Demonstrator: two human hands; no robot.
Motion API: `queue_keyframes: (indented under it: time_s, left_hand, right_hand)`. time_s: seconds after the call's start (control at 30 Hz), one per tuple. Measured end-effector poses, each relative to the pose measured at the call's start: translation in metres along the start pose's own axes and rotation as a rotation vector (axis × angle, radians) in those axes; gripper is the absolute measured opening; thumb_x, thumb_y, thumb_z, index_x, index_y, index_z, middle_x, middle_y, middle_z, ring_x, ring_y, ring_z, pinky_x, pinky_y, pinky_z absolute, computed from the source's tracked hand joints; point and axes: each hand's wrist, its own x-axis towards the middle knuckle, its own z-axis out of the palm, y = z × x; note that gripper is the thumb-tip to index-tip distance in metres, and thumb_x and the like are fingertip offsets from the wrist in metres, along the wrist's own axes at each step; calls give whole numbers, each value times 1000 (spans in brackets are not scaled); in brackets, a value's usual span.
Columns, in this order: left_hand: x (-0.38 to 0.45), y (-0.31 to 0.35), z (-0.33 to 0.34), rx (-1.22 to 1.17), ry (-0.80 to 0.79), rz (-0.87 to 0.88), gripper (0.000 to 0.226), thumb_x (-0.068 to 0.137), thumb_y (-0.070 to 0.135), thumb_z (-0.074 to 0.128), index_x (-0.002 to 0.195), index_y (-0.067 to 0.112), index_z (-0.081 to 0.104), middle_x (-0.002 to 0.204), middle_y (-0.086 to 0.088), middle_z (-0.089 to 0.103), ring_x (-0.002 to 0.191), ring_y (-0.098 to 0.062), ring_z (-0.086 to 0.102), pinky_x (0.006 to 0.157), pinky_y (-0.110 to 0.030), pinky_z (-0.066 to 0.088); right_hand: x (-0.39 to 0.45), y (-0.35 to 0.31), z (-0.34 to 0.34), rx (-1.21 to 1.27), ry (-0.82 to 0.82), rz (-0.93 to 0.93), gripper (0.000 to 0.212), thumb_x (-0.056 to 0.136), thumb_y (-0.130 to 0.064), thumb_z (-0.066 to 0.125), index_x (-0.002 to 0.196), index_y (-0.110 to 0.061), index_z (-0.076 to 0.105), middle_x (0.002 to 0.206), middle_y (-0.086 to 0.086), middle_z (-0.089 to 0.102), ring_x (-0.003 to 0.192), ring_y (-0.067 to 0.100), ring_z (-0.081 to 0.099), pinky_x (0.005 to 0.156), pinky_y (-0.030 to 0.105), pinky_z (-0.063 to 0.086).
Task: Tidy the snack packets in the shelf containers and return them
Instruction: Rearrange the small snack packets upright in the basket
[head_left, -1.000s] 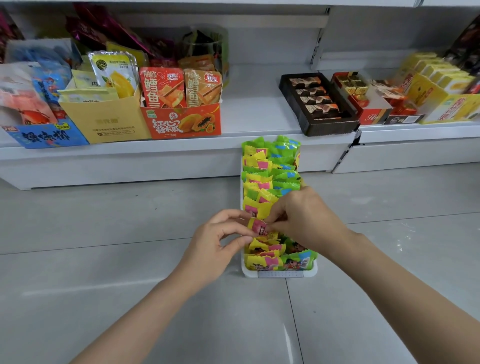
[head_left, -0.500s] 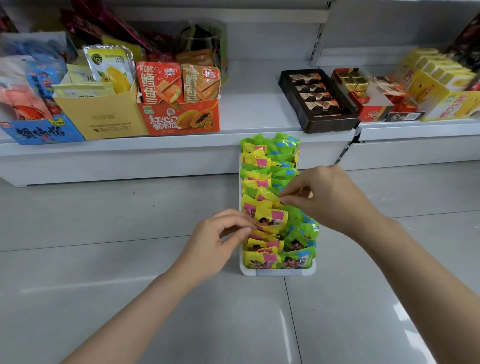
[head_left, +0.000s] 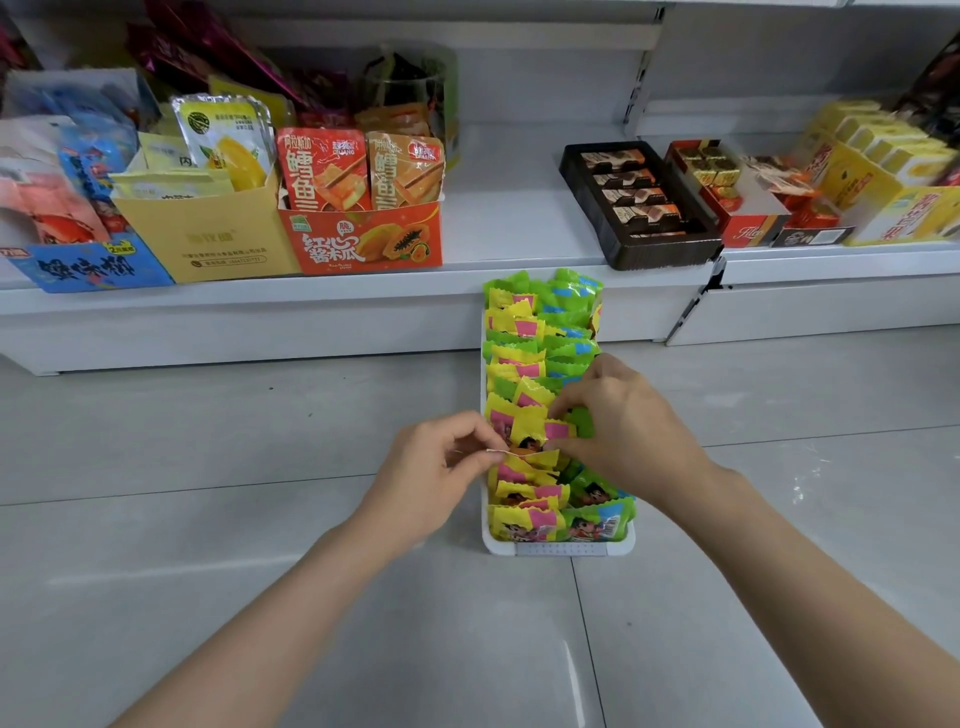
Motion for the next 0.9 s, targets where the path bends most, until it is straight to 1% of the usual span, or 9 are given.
queue_keyframes:
  time_s: [0.23,0.33,0.43,0.57,0.63,0.7,0.73,0.8,0.9]
  left_hand:
    - [-9,-2,1,-80,35,-64,27,89,9,70,82,35,71,85,12,76,86,-5,72,79,-16,54]
    - [-10,-1,3,-76,42,-81,25,89,9,71,80,32,71,84,9,76,85,-9,73,81,-23,57]
    - [-8,-1,6,-38,28,-84,25,89,10,71,78,32,70,82,6,75,82,-13,72,79,-25,57]
    - [-8,2,8,-57,-7,-98,20,91,12,70,81,29,71,86,5,76,83,-8,72,77,-18,54]
    - [-7,1,6,-67,-37,-112,17,92,15,69,85,30,71,90,6,76,87,-8,72,80,-20,54]
    - [-6,2,3,-148,-66,-145,9,90,29,69,97,28,72,99,6,76,96,-12,72,90,-28,55]
    - [-5,4,2,-206,-44,-178,22,86,38,69,105,27,70,104,7,74,99,-16,71,94,-34,55]
    - [1,8,-2,-323,46,-243,42,78,50,67,113,27,62,107,11,67,102,-20,70,97,-40,54]
    - [12,26,-8,-234,123,-173,49,75,57,66,118,36,56,122,9,57,114,-3,58,94,-20,49]
  right_hand:
    - [-11,-12,0,3,111,-76,14,80,-22,81,84,-12,72,99,1,49,101,25,51,84,37,43]
    - [-11,-15,-12,167,192,-102,14,82,-18,80,78,-13,67,94,-3,57,90,19,58,78,31,45]
    - [-4,-16,-36,328,208,-29,21,89,-28,72,75,-26,57,73,-15,68,66,4,62,64,24,48]
    - [6,-12,-78,622,300,7,18,92,-25,69,81,-25,54,73,-5,76,71,18,74,68,48,61]
    - [10,-9,-95,725,392,-13,11,93,-19,67,90,-17,57,75,-2,76,74,10,75,62,35,63]
    - [12,-7,-103,828,455,6,15,94,-19,66,100,-8,59,82,21,74,80,10,75,63,29,62]
    - [14,-7,-105,868,462,18,16,94,-19,66,102,-6,60,86,29,71,82,12,75,64,29,62]
    - [17,-11,-106,910,446,40,19,94,-19,67,104,-4,61,85,21,74,82,12,75,65,30,62]
    - [23,-16,-109,920,408,40,21,94,-18,66,107,-3,61,81,7,76,80,12,76,63,32,63]
